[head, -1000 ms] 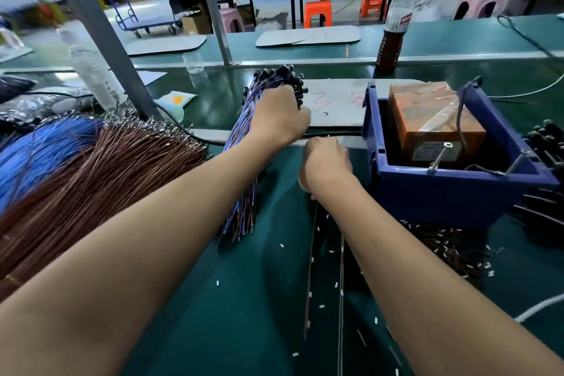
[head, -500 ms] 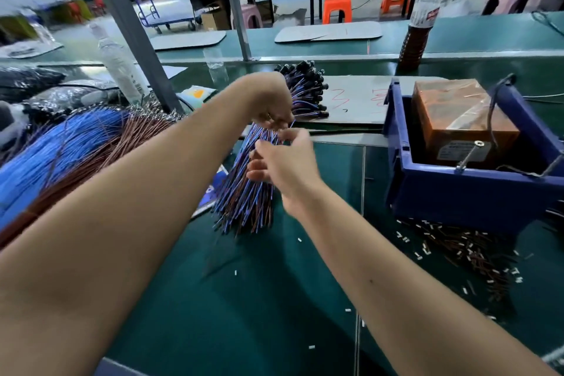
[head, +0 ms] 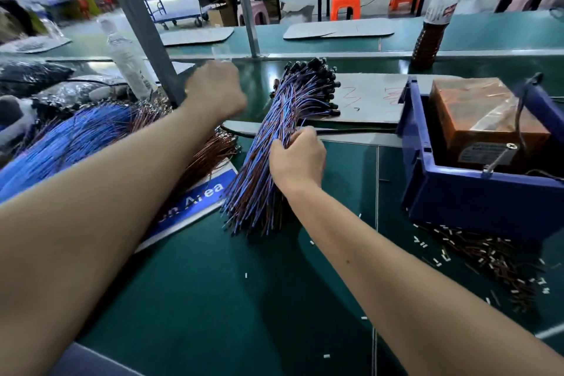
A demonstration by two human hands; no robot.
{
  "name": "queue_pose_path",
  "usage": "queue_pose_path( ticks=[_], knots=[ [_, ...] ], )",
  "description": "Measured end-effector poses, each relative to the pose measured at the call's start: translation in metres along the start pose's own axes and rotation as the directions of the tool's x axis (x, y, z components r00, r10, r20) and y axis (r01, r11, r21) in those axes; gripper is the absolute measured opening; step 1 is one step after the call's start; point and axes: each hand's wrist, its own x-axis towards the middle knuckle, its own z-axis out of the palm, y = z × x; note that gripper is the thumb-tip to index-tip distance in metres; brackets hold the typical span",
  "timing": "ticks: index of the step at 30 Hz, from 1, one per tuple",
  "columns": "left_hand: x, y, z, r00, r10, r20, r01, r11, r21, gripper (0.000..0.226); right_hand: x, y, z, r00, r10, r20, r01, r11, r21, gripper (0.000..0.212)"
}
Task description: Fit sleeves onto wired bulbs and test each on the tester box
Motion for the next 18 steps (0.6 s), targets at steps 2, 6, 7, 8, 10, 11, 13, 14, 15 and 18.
queue_pose_path(
  ticks=[2,6,7,8,10,11,13,14,15,18],
  knots=[
    [-0.003,0.03,0.012,0.997,0.079,0.006,-0.076,0.971,-0.228,0.029,0.007,0.008,0.003,0.999,0.033,0.017,-0.033,0.999,-0.044,0.035],
    [0.003,0.074,0.039,0.998,0.067,-0.007,-0.066,0.957,-0.283,0.046,0.013,0.018,0.004,0.999,0.013,0.036,-0.015,0.999,0.052,0.014],
    [0.007,0.079,0.045,0.999,0.042,0.007,-0.038,0.957,-0.286,0.051,0.014,0.02,0.002,0.999,-0.002,0.037,-0.001,0.998,0.064,0.011],
    [0.012,0.083,0.048,1.0,0.015,0.01,-0.011,0.954,-0.299,0.053,0.015,0.022,0.001,0.999,-0.011,0.043,0.008,0.998,0.069,0.011],
    [0.025,0.087,0.054,0.999,-0.03,-0.023,0.021,0.943,-0.331,0.046,0.015,0.029,-0.001,0.998,-0.019,0.064,0.014,0.996,0.083,0.015],
    [0.032,0.087,0.056,0.998,-0.039,-0.041,0.023,0.939,-0.344,0.042,0.014,0.031,-0.002,0.997,-0.028,0.078,0.021,0.996,0.091,0.018],
    [0.047,0.089,0.055,0.999,-0.016,-0.04,0.002,0.943,-0.333,0.037,0.015,0.037,-0.004,0.994,-0.058,0.098,0.049,0.995,0.091,0.021],
    [0.053,0.088,0.054,1.0,0.005,-0.029,-0.014,0.948,-0.317,0.037,0.016,0.038,-0.005,0.991,-0.072,0.11,0.063,0.995,0.082,0.022],
    [0.058,0.089,0.053,1.0,0.02,-0.021,-0.025,0.949,-0.313,0.036,0.017,0.039,-0.006,0.99,-0.075,0.12,0.067,0.995,0.075,0.023],
    [0.068,0.094,0.051,0.999,0.037,-0.015,-0.04,0.927,-0.373,0.026,0.018,0.038,-0.007,0.988,-0.052,0.143,0.039,0.995,0.097,0.025]
  ],
)
